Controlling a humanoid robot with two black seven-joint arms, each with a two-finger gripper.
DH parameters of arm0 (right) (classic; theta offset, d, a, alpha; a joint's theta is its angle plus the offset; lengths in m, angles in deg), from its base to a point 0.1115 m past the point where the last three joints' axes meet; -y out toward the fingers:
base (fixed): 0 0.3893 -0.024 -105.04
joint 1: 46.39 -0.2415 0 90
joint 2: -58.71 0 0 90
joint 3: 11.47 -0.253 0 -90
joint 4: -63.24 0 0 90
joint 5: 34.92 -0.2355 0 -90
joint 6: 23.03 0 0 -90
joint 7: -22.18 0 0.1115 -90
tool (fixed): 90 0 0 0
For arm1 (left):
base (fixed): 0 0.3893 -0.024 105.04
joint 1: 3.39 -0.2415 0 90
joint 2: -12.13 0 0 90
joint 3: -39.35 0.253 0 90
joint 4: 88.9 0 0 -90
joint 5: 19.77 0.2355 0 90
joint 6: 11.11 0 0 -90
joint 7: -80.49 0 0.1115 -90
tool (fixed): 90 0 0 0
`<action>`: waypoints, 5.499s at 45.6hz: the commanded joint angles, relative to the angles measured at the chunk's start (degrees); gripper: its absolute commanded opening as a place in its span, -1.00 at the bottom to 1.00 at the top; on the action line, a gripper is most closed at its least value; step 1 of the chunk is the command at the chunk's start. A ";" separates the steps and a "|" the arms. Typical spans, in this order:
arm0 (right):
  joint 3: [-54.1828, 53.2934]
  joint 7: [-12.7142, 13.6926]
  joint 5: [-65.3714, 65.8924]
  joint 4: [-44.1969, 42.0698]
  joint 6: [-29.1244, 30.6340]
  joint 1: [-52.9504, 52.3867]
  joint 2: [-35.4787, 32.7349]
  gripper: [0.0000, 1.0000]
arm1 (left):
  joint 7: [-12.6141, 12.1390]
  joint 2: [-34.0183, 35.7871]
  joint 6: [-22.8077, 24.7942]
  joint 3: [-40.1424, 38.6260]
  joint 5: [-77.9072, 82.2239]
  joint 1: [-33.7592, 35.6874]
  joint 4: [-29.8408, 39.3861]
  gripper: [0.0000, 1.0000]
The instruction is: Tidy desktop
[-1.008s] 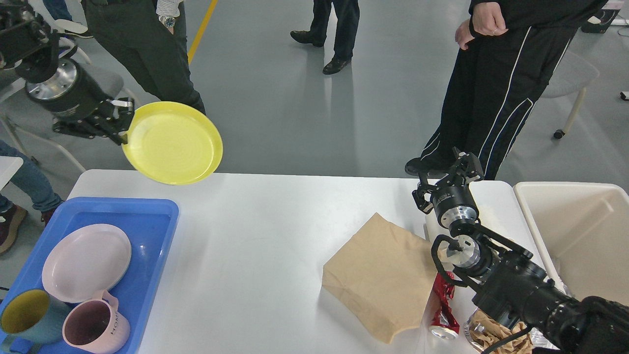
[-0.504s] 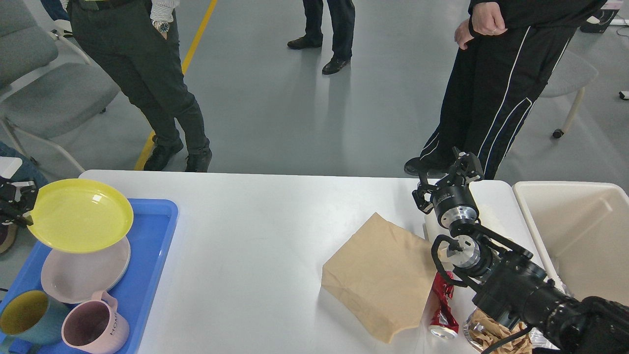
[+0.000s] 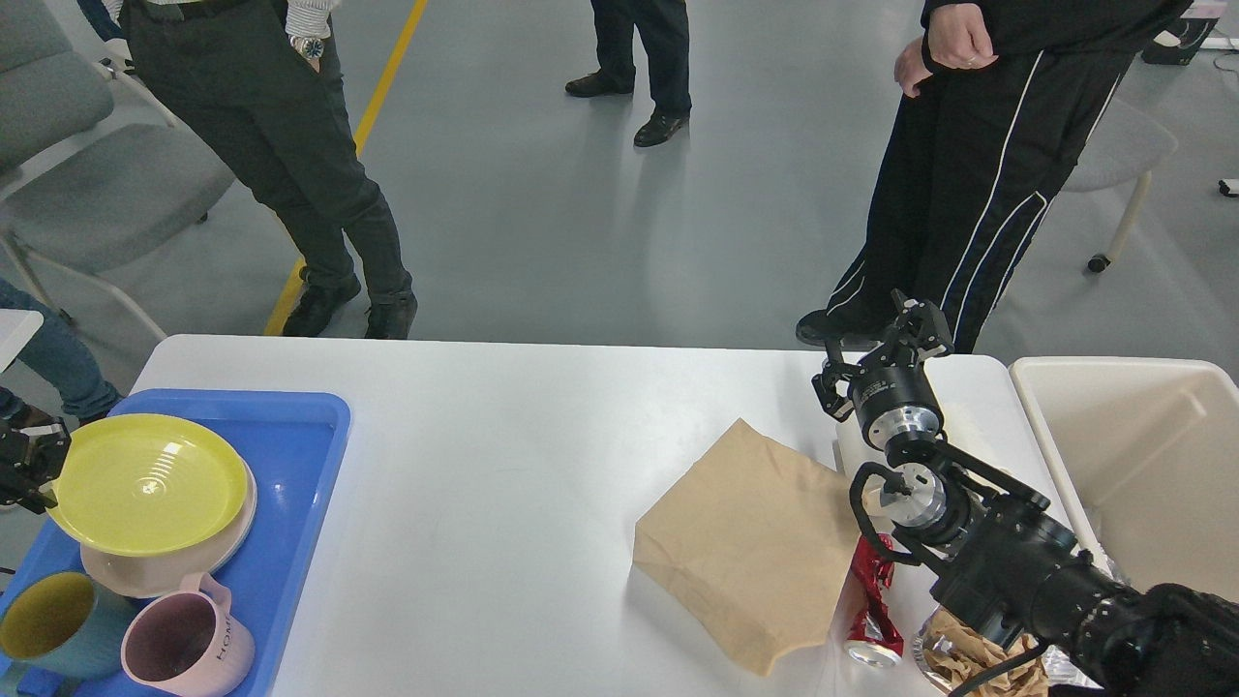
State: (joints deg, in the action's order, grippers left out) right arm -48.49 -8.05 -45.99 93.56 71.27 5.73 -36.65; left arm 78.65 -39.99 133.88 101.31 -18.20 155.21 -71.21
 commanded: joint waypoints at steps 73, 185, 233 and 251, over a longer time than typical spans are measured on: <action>0.02 0.00 0.00 0.00 0.00 0.00 0.00 1.00 | 3.41 0.17 -4.99 -28.02 -1.22 4.88 -2.39 0.91; 0.02 0.00 0.00 0.00 0.00 0.00 0.00 1.00 | 21.78 -25.14 -24.23 -99.76 -3.51 -13.93 -2.13 0.93; -0.07 0.00 0.00 0.00 0.00 0.00 0.00 1.00 | 22.75 -32.52 -24.50 -100.02 -3.51 -19.38 -2.31 0.93; 0.02 0.00 0.00 0.00 0.00 0.00 0.00 1.00 | 22.31 -34.72 -24.67 -99.84 -3.60 -21.58 -2.31 0.93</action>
State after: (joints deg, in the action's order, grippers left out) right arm -48.48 -8.05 -45.99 93.56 71.27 5.73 -36.65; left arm 100.96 -74.17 109.26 1.74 -21.76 133.95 -73.46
